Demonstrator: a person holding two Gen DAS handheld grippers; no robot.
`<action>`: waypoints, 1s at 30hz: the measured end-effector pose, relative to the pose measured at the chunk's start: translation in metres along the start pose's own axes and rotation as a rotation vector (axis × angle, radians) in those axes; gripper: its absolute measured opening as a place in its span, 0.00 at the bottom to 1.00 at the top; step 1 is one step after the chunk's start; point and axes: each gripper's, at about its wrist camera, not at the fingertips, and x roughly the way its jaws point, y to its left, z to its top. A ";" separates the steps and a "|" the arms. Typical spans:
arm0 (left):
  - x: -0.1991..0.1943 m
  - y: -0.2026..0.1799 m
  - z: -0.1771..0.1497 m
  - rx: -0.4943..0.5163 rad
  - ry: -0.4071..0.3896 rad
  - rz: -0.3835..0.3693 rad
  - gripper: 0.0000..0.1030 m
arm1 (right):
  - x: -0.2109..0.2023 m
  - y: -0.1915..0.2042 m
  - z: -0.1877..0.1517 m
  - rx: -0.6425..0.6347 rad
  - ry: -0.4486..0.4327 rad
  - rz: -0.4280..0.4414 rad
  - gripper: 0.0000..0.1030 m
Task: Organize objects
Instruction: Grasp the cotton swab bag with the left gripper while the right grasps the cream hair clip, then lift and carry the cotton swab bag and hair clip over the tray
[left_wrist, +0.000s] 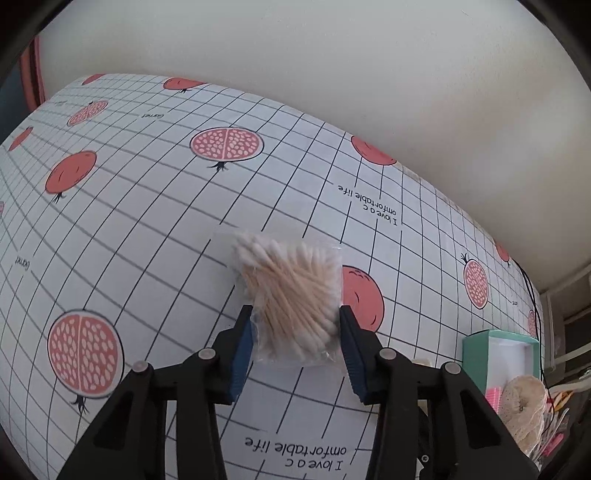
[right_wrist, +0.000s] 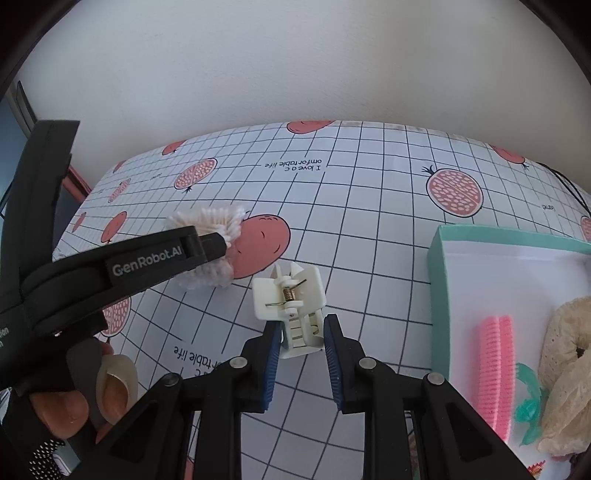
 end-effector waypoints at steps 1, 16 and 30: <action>-0.001 0.001 -0.002 -0.007 0.002 -0.001 0.45 | -0.001 -0.001 0.000 0.002 0.001 0.001 0.24; -0.031 0.016 -0.051 -0.093 0.037 -0.007 0.44 | -0.045 0.004 -0.017 -0.011 -0.007 -0.001 0.22; -0.079 0.008 -0.089 -0.123 0.033 -0.030 0.44 | -0.077 0.001 -0.041 -0.040 0.020 -0.036 0.01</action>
